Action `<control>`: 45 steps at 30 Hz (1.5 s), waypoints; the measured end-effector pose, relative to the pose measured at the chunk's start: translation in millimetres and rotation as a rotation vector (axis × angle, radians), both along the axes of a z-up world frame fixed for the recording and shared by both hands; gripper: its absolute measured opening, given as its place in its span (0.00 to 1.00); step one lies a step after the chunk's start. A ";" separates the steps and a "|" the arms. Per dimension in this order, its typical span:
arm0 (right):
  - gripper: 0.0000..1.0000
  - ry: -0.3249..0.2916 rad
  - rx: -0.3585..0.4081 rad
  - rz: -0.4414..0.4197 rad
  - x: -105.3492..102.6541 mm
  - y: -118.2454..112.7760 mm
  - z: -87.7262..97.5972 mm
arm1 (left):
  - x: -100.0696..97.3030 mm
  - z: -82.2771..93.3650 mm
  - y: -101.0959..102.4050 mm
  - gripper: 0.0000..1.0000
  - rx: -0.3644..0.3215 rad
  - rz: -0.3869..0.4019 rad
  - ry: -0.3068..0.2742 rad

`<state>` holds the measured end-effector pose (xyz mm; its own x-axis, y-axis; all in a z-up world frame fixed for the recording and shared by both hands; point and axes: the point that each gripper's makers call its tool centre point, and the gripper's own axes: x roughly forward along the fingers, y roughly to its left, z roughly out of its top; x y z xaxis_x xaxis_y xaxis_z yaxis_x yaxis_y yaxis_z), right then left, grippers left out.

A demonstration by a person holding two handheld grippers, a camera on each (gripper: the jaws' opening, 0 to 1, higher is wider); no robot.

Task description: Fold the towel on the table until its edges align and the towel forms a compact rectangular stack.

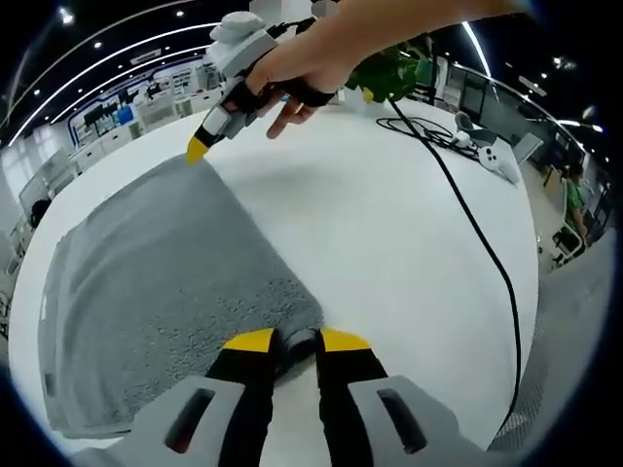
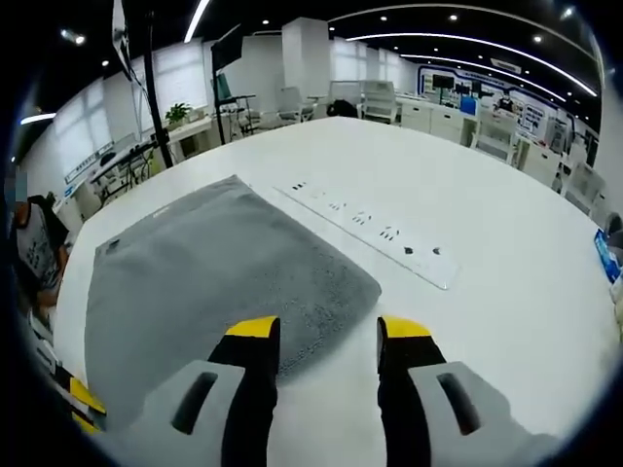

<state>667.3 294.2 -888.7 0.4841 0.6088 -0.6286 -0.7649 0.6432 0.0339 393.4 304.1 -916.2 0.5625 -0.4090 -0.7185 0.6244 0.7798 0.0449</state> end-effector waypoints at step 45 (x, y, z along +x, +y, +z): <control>0.02 0.058 -0.166 0.093 -30.5 -46.3 -28.0 | -60.4 0.9 -72.3 0.05 -0.055 -0.141 0.084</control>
<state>636.7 247.9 -916.7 0.3902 0.5349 -0.7495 -0.8213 0.5701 -0.0207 333.0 231.8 -915.3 0.4358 -0.5192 -0.7352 0.7273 0.6843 -0.0522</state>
